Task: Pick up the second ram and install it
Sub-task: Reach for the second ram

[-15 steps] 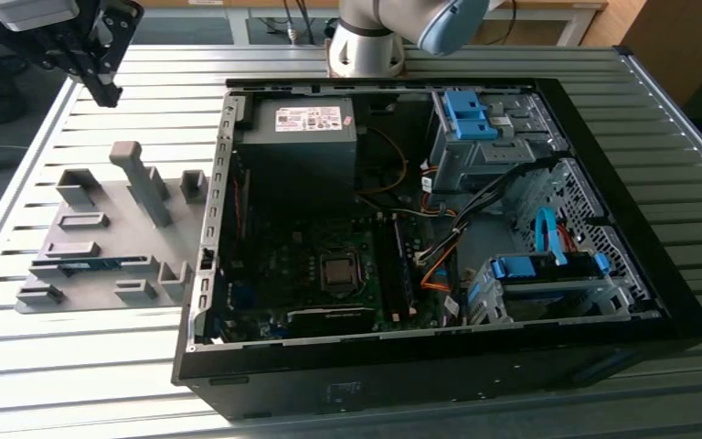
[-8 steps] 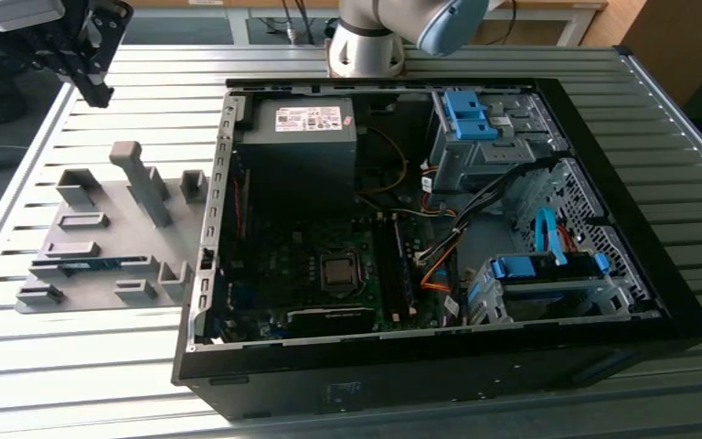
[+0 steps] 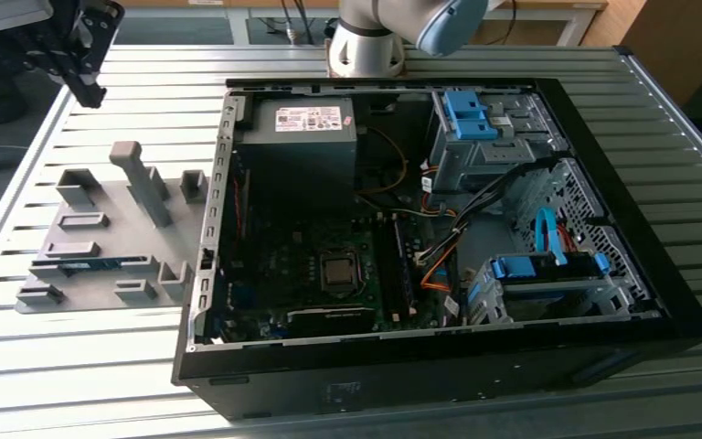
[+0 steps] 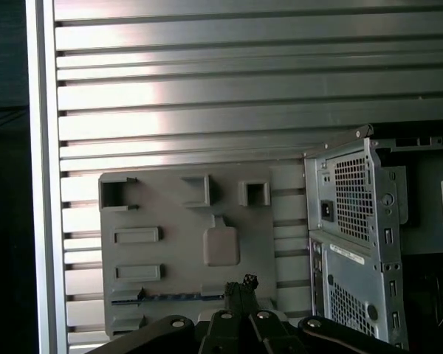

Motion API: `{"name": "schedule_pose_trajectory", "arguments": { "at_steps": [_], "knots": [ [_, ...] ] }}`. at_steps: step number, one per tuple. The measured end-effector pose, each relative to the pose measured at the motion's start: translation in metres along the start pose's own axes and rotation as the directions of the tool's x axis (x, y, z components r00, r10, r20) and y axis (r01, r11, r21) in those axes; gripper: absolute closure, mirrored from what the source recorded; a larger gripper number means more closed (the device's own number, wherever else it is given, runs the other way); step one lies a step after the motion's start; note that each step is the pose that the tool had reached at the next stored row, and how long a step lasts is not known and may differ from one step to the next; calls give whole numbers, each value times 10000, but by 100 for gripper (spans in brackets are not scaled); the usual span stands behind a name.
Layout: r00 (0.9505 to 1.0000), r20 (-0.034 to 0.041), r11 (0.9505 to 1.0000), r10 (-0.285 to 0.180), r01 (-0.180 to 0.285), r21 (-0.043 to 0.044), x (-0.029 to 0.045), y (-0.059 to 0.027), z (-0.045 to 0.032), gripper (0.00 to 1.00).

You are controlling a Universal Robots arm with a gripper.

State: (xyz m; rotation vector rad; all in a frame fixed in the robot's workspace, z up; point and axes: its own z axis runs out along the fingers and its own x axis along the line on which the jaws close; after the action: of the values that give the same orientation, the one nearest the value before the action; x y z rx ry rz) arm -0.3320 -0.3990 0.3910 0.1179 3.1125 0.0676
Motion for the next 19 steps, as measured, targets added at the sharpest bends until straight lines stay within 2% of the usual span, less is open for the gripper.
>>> {"name": "schedule_pose_trajectory", "arguments": {
  "at_steps": [16,19],
  "knots": [
    [10000,1,10000,0,0,-1,201,-15,-2,89],
    [10000,1,10000,0,0,-1,268,-34,-4,89]
  ]
}}
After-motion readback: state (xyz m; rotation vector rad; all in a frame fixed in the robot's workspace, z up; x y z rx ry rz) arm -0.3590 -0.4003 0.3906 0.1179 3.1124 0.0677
